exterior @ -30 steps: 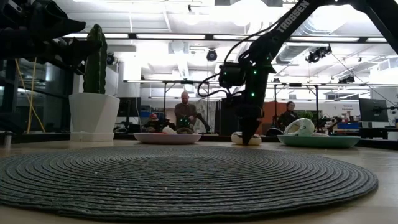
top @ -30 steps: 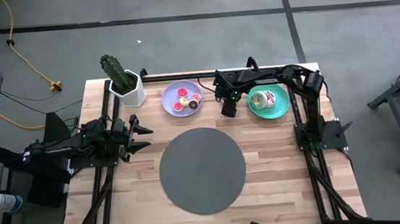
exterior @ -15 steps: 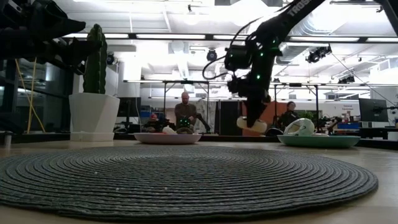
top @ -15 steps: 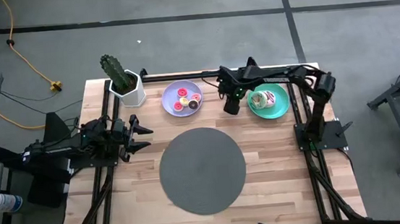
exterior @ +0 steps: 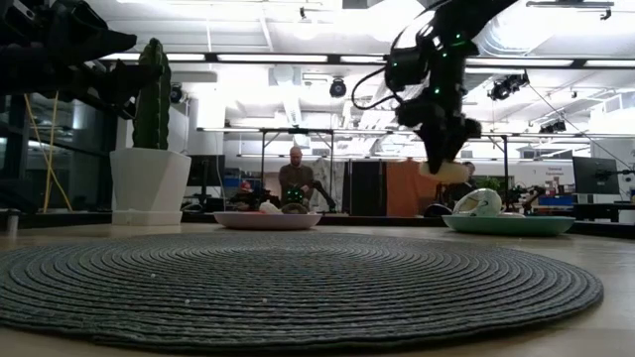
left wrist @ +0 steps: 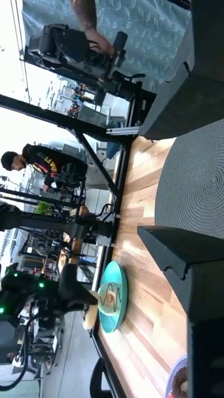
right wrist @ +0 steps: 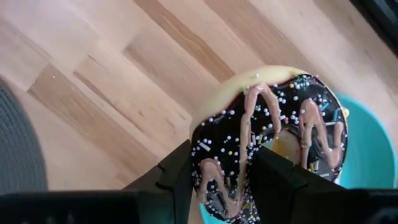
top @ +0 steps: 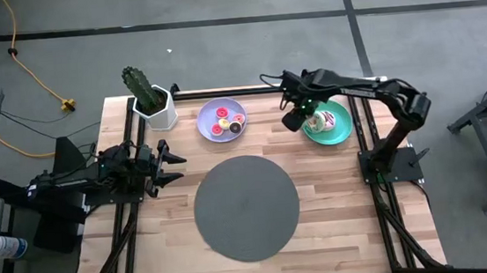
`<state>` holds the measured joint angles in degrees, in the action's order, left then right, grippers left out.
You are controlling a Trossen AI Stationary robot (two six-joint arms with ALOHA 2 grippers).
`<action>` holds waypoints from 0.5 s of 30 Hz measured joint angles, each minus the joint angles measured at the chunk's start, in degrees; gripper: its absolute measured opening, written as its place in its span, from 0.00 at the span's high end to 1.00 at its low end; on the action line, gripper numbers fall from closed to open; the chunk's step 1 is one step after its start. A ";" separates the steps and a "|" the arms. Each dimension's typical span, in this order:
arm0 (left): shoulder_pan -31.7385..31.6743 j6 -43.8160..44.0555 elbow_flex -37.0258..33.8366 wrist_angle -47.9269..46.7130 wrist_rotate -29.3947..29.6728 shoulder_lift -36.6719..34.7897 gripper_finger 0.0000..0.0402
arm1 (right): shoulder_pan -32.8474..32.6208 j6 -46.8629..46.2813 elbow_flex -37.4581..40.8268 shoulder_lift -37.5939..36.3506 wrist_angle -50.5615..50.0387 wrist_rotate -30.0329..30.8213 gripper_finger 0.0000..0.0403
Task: Pick & Place donuts
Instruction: Put the large black doughnut on the blue plate
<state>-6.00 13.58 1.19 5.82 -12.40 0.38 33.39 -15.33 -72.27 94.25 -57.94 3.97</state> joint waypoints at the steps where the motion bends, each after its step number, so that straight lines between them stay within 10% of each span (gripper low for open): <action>1: 0.00 0.00 0.00 0.00 0.00 0.00 0.43 | 0.42 -0.61 0.00 -0.55 -1.35 -0.04 0.68; 15: 0.00 0.00 0.01 -0.01 0.00 0.00 0.43 | 6.70 -0.20 0.00 -10.84 -13.39 6.64 0.68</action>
<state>-6.00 13.58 1.20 5.81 -12.40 0.38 40.09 -15.53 -72.27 83.41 -71.32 10.61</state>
